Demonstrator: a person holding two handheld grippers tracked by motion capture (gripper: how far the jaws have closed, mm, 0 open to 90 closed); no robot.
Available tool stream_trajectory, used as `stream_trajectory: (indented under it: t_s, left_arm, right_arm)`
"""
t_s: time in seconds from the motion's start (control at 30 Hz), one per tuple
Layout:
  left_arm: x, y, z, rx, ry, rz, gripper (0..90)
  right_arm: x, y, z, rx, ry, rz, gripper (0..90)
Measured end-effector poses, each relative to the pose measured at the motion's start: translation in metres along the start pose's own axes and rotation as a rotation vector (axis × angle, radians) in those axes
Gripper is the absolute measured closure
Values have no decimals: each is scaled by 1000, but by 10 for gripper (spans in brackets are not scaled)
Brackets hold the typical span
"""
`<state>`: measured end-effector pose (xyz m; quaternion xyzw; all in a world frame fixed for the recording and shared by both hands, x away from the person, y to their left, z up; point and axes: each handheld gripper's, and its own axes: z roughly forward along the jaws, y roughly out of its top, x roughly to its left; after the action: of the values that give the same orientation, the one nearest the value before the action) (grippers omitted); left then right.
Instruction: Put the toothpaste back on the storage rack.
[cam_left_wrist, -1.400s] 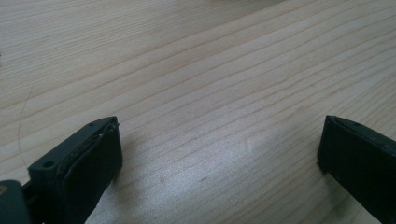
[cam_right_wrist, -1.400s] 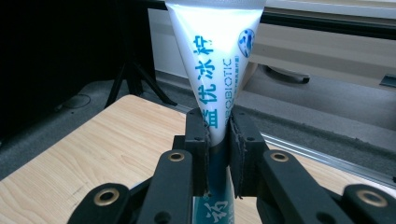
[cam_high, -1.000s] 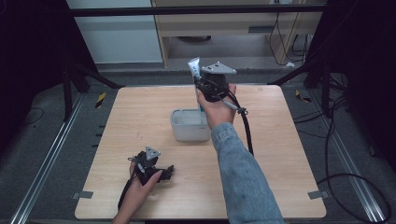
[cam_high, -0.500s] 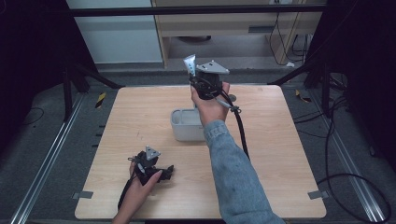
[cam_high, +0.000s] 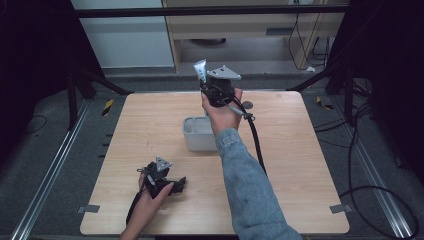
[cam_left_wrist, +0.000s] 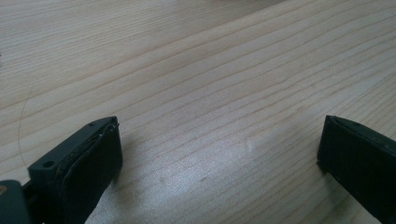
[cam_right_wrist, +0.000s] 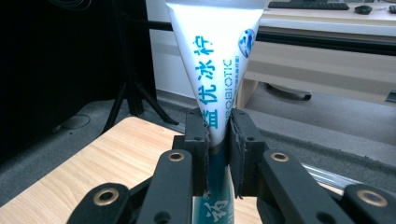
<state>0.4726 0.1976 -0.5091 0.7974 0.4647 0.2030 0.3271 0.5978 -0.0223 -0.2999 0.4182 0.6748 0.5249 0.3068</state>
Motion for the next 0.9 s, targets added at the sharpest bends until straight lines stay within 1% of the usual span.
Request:
stream_trajectory:
  t_s: [0.2, 0.4, 0.67, 0.77, 0.9]
  left_arm:
    - [0, 0, 0, 0, 0, 0, 0]
    - [0, 0, 0, 0, 0, 0, 0]
    - [0, 0, 0, 0, 0, 0, 0]
    - [0, 0, 0, 0, -2, 2, 0]
    - [0, 0, 0, 0, -3, 3, 0]
  right_arm:
    - [4, -8, 5, 16, 11, 0, 790]
    - [6, -18, 9, 38, 10, -3, 790]
    - [8, -33, 11, 73, 14, -24, 789]
    - [9, -40, 12, 87, 19, -22, 789]
    - [9, -46, 14, 104, 23, -32, 789]
